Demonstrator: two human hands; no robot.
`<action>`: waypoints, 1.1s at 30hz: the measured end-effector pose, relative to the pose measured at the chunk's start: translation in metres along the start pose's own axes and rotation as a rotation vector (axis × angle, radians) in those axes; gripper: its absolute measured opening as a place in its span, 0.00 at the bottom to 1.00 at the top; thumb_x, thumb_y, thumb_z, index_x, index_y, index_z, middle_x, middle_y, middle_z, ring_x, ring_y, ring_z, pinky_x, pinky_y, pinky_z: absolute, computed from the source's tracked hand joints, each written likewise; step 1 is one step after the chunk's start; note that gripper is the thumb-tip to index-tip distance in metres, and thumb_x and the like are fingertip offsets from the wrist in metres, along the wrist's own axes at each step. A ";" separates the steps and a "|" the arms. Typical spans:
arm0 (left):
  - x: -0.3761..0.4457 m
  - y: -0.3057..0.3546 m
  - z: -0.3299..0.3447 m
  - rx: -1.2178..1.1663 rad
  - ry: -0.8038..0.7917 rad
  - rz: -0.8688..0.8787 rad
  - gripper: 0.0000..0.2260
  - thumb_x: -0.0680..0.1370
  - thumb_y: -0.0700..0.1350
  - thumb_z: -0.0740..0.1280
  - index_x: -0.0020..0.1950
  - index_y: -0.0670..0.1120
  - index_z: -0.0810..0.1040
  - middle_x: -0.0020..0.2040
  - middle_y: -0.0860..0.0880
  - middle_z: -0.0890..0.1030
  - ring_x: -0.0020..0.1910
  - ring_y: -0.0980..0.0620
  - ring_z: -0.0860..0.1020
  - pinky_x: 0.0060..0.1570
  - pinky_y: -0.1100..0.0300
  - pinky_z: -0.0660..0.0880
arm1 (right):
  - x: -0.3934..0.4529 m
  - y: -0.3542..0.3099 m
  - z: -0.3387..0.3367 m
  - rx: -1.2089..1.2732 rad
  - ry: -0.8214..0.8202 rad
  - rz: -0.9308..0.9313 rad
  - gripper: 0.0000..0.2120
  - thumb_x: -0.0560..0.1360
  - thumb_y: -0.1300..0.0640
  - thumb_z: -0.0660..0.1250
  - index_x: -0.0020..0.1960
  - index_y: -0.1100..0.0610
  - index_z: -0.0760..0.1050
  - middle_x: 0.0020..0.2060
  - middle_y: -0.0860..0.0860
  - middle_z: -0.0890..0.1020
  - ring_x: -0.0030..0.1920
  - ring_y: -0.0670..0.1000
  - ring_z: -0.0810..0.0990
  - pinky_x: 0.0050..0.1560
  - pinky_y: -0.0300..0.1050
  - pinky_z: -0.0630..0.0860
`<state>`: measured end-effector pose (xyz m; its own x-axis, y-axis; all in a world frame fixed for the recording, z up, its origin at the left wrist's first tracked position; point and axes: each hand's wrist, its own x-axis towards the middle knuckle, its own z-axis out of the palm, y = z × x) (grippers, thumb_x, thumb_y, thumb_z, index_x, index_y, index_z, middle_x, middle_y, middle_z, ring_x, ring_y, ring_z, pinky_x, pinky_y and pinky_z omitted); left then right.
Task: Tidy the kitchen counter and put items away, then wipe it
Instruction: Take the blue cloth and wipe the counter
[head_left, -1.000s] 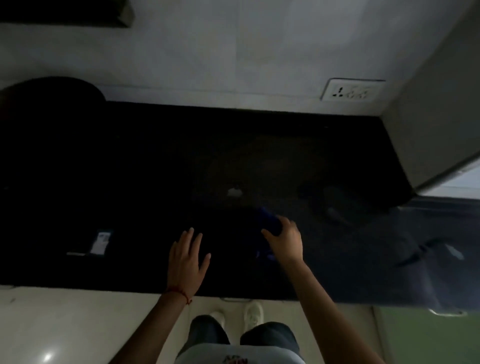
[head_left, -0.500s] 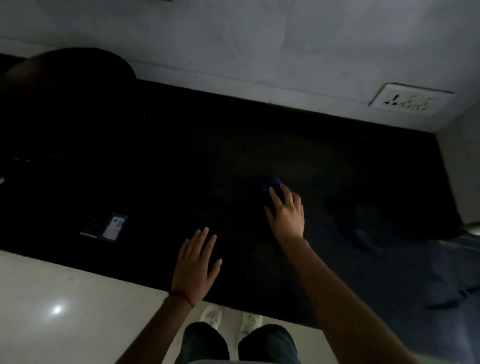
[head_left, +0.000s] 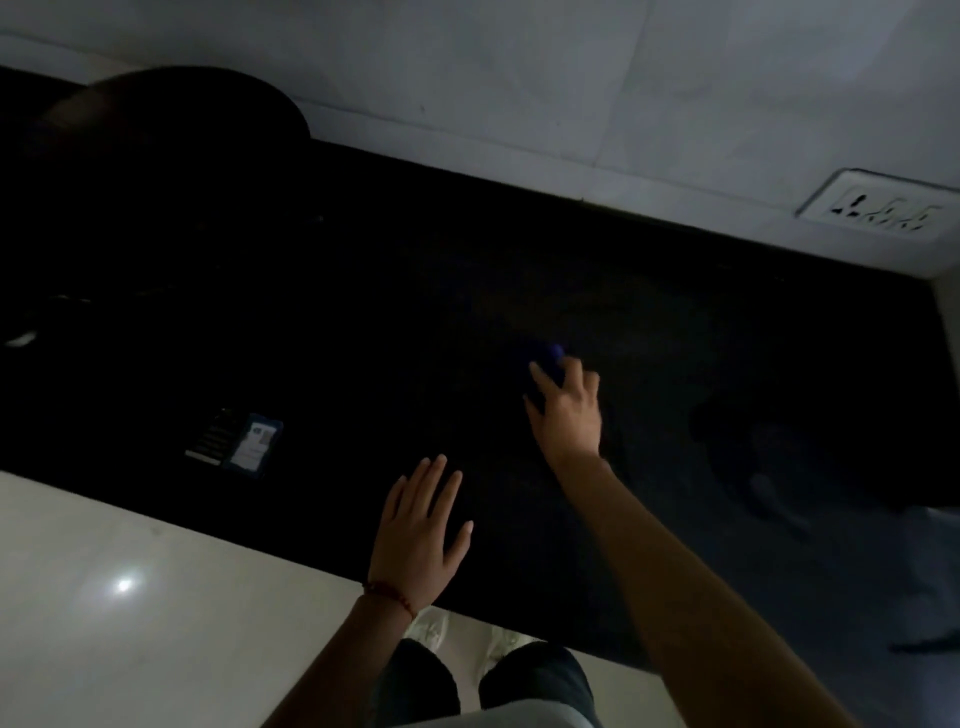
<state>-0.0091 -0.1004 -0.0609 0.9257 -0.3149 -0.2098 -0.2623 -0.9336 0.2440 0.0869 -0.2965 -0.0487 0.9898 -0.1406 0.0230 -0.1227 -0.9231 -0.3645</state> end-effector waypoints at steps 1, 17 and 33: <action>0.000 -0.001 0.000 0.002 -0.001 0.005 0.24 0.75 0.57 0.55 0.66 0.46 0.71 0.69 0.44 0.72 0.68 0.46 0.70 0.66 0.48 0.66 | -0.016 0.000 0.002 0.008 -0.021 -0.099 0.22 0.72 0.55 0.68 0.65 0.54 0.72 0.63 0.60 0.72 0.58 0.62 0.72 0.45 0.54 0.80; -0.005 -0.004 0.005 -0.051 0.136 0.176 0.20 0.74 0.51 0.56 0.59 0.46 0.78 0.63 0.45 0.78 0.65 0.44 0.74 0.66 0.45 0.65 | -0.094 0.018 -0.018 -0.018 0.061 0.019 0.21 0.69 0.59 0.72 0.61 0.57 0.76 0.60 0.61 0.76 0.57 0.63 0.75 0.39 0.53 0.82; 0.012 0.168 0.042 -0.080 0.030 0.548 0.19 0.69 0.47 0.72 0.59 0.46 0.77 0.63 0.45 0.78 0.64 0.45 0.75 0.61 0.43 0.71 | -0.193 0.175 -0.091 0.049 0.364 0.525 0.20 0.68 0.62 0.73 0.59 0.59 0.78 0.56 0.64 0.76 0.54 0.65 0.74 0.45 0.57 0.80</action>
<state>-0.0532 -0.2682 -0.0623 0.6668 -0.7452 -0.0053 -0.6877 -0.6180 0.3811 -0.1319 -0.4629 -0.0325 0.7100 -0.6899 0.1410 -0.5723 -0.6820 -0.4552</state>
